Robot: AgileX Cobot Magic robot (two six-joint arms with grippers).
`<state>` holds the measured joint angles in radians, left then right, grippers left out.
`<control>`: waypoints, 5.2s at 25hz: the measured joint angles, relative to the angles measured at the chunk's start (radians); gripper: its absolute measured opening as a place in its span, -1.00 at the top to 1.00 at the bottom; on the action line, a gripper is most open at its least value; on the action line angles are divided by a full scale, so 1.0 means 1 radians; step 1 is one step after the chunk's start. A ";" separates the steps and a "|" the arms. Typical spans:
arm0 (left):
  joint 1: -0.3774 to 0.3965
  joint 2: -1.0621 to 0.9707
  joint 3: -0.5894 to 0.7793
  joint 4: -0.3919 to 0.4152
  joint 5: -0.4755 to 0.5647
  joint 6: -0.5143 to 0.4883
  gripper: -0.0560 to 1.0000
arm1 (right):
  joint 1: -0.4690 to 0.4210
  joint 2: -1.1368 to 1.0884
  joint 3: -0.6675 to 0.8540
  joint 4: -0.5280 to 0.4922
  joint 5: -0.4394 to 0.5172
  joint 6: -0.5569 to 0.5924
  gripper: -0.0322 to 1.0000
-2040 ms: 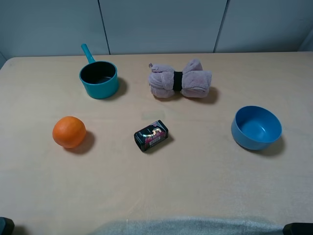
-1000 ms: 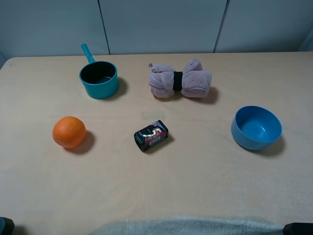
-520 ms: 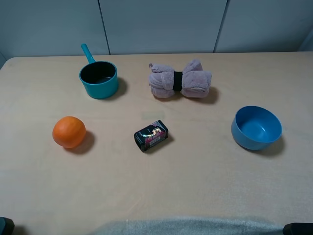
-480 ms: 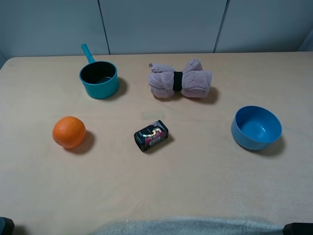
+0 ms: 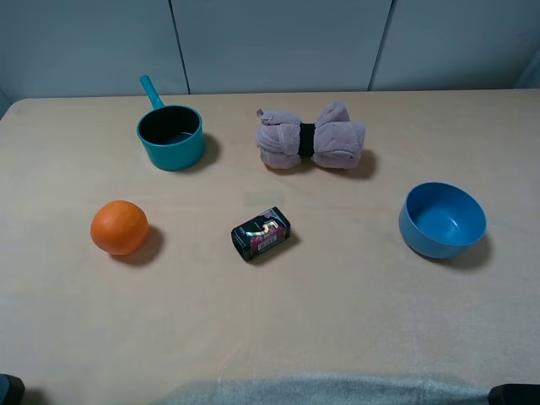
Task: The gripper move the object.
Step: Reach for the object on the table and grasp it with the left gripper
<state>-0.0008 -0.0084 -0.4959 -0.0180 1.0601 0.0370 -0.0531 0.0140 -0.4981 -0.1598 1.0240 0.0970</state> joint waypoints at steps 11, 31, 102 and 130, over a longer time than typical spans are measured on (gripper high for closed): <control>0.000 0.275 -0.072 0.000 -0.014 0.000 -0.55 | 0.000 0.000 0.000 0.000 0.000 0.000 -0.32; 0.000 0.987 -0.216 0.000 -0.219 0.040 -0.55 | 0.000 0.000 0.000 0.000 0.000 0.000 -0.32; -0.335 1.547 -0.233 0.026 -0.492 0.176 -0.60 | 0.000 0.000 0.000 0.001 0.000 0.000 -0.32; -0.383 1.728 -0.316 0.025 -0.453 0.179 -0.60 | 0.000 0.000 0.000 0.001 0.000 0.000 -0.32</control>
<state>-0.3834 1.7197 -0.8123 0.0073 0.6068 0.2156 -0.0531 0.0140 -0.4981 -0.1587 1.0240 0.0970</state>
